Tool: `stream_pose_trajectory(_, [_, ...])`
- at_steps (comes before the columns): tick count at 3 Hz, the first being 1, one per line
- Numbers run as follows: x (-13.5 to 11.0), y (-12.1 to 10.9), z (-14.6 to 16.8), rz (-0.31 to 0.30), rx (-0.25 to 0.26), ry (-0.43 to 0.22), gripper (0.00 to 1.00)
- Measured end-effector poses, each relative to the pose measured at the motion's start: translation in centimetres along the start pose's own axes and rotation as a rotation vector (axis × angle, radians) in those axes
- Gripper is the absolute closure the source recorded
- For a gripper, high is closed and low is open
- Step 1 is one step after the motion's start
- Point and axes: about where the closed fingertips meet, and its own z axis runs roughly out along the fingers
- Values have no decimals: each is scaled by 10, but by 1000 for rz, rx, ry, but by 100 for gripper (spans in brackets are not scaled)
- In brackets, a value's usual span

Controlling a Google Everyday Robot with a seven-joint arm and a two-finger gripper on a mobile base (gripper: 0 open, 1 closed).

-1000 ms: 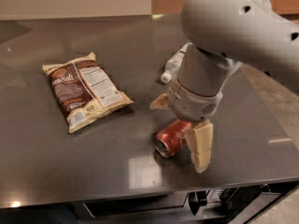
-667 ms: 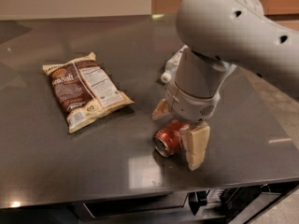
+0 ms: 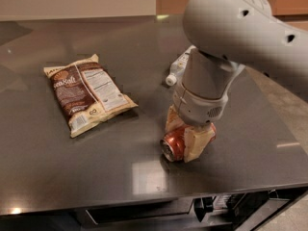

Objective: Place coke can upright

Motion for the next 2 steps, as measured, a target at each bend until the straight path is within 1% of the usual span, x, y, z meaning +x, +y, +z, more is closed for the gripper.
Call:
stream_pose_trajectory(1, [1, -5, -20, 56, 39, -59, 87])
stream_pose_trajectory(2, [5, -12, -48, 138, 87, -197, 100])
